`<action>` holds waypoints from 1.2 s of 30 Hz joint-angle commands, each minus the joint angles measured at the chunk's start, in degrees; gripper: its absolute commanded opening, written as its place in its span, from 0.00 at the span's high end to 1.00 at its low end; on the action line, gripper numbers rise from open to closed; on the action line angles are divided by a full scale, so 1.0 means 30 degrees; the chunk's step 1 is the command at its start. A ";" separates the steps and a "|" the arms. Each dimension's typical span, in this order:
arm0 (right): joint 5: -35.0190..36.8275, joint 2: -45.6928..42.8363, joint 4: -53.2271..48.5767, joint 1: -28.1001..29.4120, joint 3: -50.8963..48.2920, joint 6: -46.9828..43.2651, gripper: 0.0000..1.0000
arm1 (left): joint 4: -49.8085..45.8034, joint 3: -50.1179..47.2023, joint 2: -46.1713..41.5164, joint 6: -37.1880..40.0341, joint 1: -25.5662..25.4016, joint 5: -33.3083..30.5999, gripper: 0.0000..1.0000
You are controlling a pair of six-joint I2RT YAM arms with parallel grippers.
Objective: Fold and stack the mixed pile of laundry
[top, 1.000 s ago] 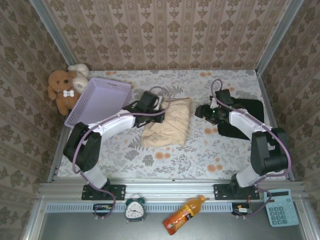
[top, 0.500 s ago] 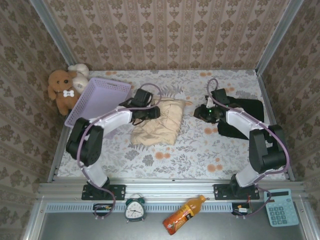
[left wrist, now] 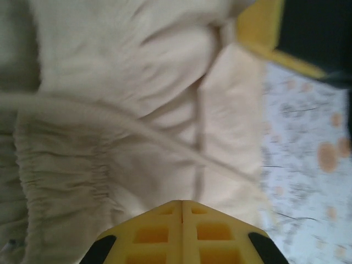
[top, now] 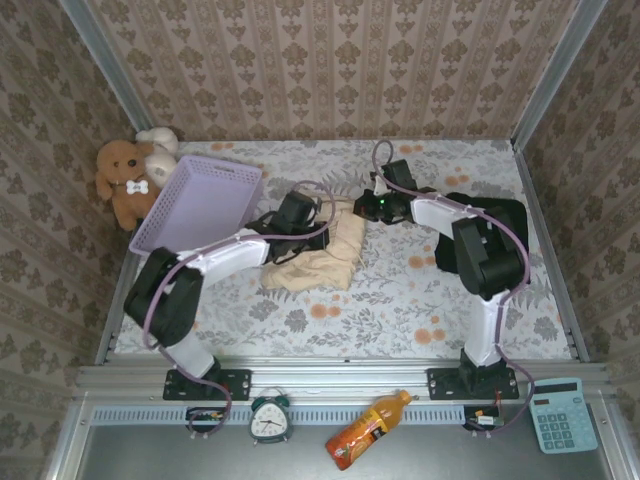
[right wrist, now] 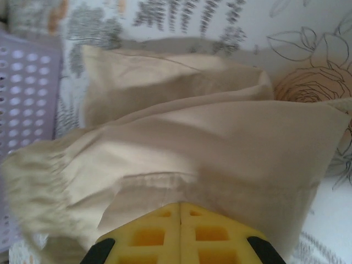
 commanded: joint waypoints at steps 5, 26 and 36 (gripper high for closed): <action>0.0983 0.0774 -0.1728 -0.0295 -0.0770 0.1305 1.00 | 0.0049 -0.0262 0.1763 0.0075 0.1113 -0.1802 1.00; 0.3039 -1.0973 -0.2351 0.0766 -0.7655 0.0352 0.90 | -0.3045 0.5399 0.1193 0.5775 0.1063 0.4599 0.78; 0.1320 -0.3076 0.1035 0.0130 -0.3106 0.2804 1.00 | 0.1898 0.1010 0.2650 0.1885 0.1202 0.3003 1.00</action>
